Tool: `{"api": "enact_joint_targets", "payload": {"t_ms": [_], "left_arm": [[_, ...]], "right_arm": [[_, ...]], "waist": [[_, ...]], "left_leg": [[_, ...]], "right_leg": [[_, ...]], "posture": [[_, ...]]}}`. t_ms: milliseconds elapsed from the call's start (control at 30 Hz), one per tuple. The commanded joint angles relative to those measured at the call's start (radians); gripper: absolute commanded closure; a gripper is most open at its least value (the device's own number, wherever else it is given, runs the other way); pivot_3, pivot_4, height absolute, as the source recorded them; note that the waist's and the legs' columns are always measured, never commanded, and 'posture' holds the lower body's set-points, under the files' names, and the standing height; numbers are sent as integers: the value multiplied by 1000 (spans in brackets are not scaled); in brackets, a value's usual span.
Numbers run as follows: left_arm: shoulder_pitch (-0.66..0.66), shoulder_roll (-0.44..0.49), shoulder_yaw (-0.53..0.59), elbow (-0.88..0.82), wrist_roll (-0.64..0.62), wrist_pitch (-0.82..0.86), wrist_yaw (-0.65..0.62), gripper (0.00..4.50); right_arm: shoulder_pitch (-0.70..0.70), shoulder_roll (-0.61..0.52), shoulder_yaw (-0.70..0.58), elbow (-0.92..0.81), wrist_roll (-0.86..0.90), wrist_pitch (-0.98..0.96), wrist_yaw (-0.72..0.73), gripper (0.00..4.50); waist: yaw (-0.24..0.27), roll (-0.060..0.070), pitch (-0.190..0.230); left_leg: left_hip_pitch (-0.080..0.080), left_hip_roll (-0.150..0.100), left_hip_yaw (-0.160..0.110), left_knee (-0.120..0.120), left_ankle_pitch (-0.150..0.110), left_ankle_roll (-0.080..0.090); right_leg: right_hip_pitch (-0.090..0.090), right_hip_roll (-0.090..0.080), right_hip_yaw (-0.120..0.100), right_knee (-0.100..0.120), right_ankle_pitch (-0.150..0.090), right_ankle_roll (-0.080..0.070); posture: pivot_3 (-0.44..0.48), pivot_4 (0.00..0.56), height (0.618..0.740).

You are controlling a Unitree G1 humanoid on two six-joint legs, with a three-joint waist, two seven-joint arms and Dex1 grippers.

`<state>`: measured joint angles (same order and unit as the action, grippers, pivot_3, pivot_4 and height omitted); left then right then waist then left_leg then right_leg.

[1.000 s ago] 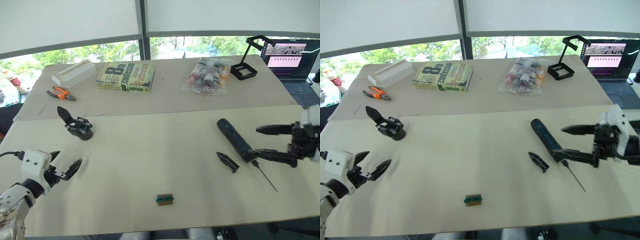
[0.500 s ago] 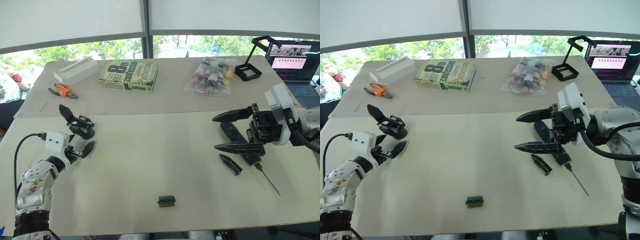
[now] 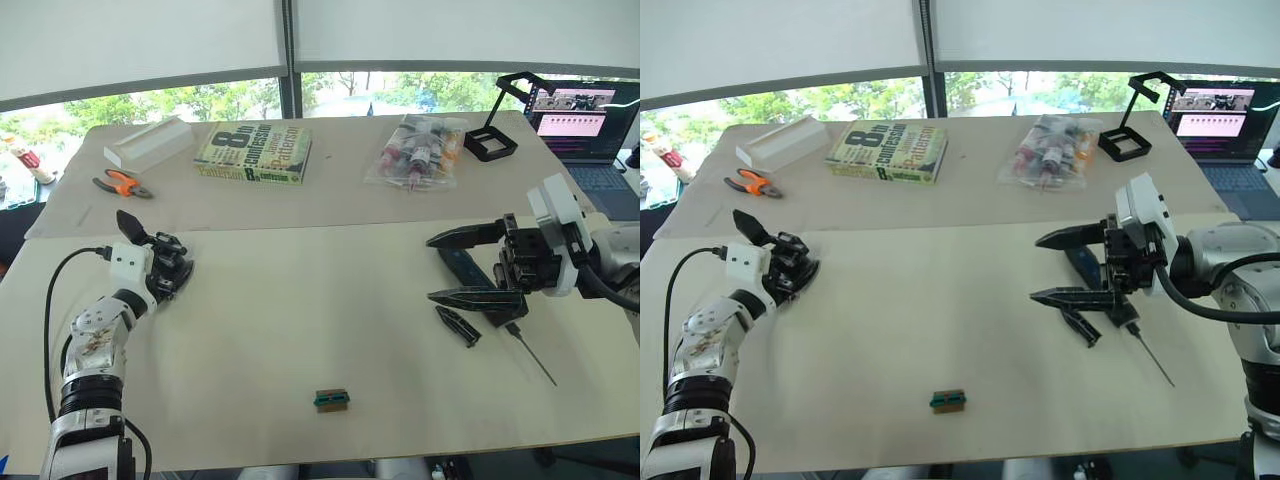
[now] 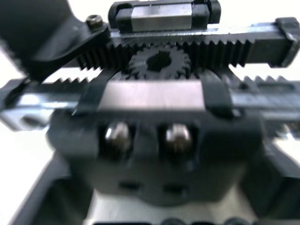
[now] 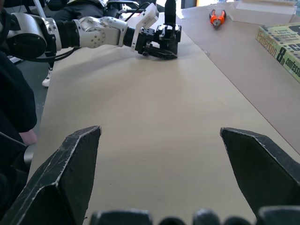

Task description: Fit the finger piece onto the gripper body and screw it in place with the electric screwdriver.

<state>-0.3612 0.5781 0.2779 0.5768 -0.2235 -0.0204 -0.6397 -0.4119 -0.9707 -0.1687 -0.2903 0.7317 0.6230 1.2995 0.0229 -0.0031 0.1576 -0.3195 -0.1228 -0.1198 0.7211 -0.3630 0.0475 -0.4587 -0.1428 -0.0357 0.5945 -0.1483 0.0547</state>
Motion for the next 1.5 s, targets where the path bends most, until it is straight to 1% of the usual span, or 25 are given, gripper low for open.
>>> {"api": "enact_joint_targets", "payload": {"t_ms": [33,100,167,200,267,300,367,433,467,567,600,733,833,933,1067,1133,1233,1333,1400,1500], "left_arm": [[-12,5,-25,-7,2,-31,-46,2059],[33,22,-83,-127,1,-41,-144,2059],[58,32,-115,-201,-3,-38,-195,2059],[70,28,-142,-282,-30,5,-226,2059],[77,16,-232,-466,-84,102,-309,2059],[69,5,-280,-528,-98,139,-346,2059],[28,-36,-386,-579,-87,172,-404,2059],[1,-71,-452,-587,-67,184,-432,2059],[-6,-81,-468,-587,-62,188,-437,2059],[-40,-126,-534,-544,-31,159,-458,2059],[-60,-151,-554,-511,-13,147,-448,2059],[-116,-217,-586,-427,24,125,-434,2059],[-145,-253,-593,-369,40,104,-435,2059],[-162,-274,-588,-316,57,73,-427,2059],[-164,-279,-585,-283,72,44,-427,2059],[-158,-272,-585,-281,71,41,-437,1005],[-125,-236,-582,-316,72,59,-446,36],[-51,-146,-550,-438,43,109,-470,36],[-9,-73,-516,-520,11,146,-500,36],[53,68,-453,-708,-106,258,-596,36]], "right_arm": [[11,-12,-41,-39,33,5,-4,0],[32,-20,-57,-55,41,12,-4,0],[44,-25,-68,-62,46,15,-4,0],[61,-32,-75,-72,48,15,-1,0],[111,-45,-98,-105,54,15,6,0],[136,-49,-111,-122,59,17,4,0],[188,-47,-141,-159,74,24,-15,0],[224,-43,-161,-191,86,30,-35,0],[234,-42,-167,-201,90,32,-42,0],[297,-34,-196,-253,100,31,-76,0],[326,-30,-210,-271,100,30,-89,0],[403,-15,-253,-327,113,36,-142,0],[460,-5,-286,-364,118,36,-168,0],[505,-1,-315,-388,123,31,-186,0],[532,-2,-330,-400,127,22,-204,0],[540,-2,-332,-405,125,18,-210,0],[547,-4,-332,-408,112,13,-227,0],[541,-39,-330,-412,83,33,-254,0],[522,-82,-340,-406,110,106,-291,0],[487,-176,-339,-396,162,259,-359,0]], "waist": [[0,0,0],[1,0,0],[3,0,0],[5,0,0],[13,0,0],[17,0,0],[25,0,0],[21,0,0],[18,0,0],[-5,-1,0],[-7,-1,0],[-1,-1,1],[7,-1,1],[14,-1,1],[16,-1,1],[17,-1,1],[16,-1,1],[12,-1,1],[10,-1,1],[15,-1,1]], "left_leg": [[0,0,0,0,0,0],[0,0,0,0,0,0],[-1,0,0,0,0,0],[-2,-1,0,0,0,1],[-4,-1,-2,1,0,1],[-6,-2,-2,1,0,2],[-9,-2,-4,4,-1,3],[-14,-3,-5,9,-1,3],[-15,-3,-4,10,-1,4],[-14,-1,-2,10,-1,3],[-13,0,-2,10,-1,3],[-12,0,-2,9,0,1],[-11,-1,-1,10,1,2],[-10,-1,0,10,2,2],[-10,-1,0,10,2,2],[-10,-1,0,10,2,2],[-10,-1,0,10,2,2],[-8,0,1,10,1,2],[-7,1,3,8,1,2],[-5,2,6,8,1,2]], "right_leg": [[0,0,0,0,0,0],[0,0,0,0,0,0],[0,0,-1,-1,0,1],[-1,-1,-1,-1,1,1],[-1,-1,-2,-1,2,3],[-1,-1,-2,-1,2,3],[-1,-1,-4,-2,3,4],[-3,-1,-5,-2,3,5],[-4,-1,-4,-2,4,5],[-4,0,-2,-2,6,3],[-4,0,-2,-2,6,3],[-3,0,-1,-2,8,0],[-2,0,1,-2,10,1],[-2,0,2,-2,11,1],[-2,1,3,-2,11,1],[-2,1,3,-2,11,1],[-2,1,3,-3,11,1],[-2,3,4,-2,11,1],[-2,4,8,-1,11,1],[-2,6,11,-1,11,1]], "posture": [[0,150,738],[0,150,738],[0,150,738],[0,150,738],[0,150,738],[0,150,738],[0,150,738],[0,150,738],[0,150,738],[0,150,738],[0,150,738],[0,150,738],[0,150,738],[0,150,738],[0,150,738],[0,150,738],[0,150,738],[0,150,738],[0,150,738],[0,150,738]]}}
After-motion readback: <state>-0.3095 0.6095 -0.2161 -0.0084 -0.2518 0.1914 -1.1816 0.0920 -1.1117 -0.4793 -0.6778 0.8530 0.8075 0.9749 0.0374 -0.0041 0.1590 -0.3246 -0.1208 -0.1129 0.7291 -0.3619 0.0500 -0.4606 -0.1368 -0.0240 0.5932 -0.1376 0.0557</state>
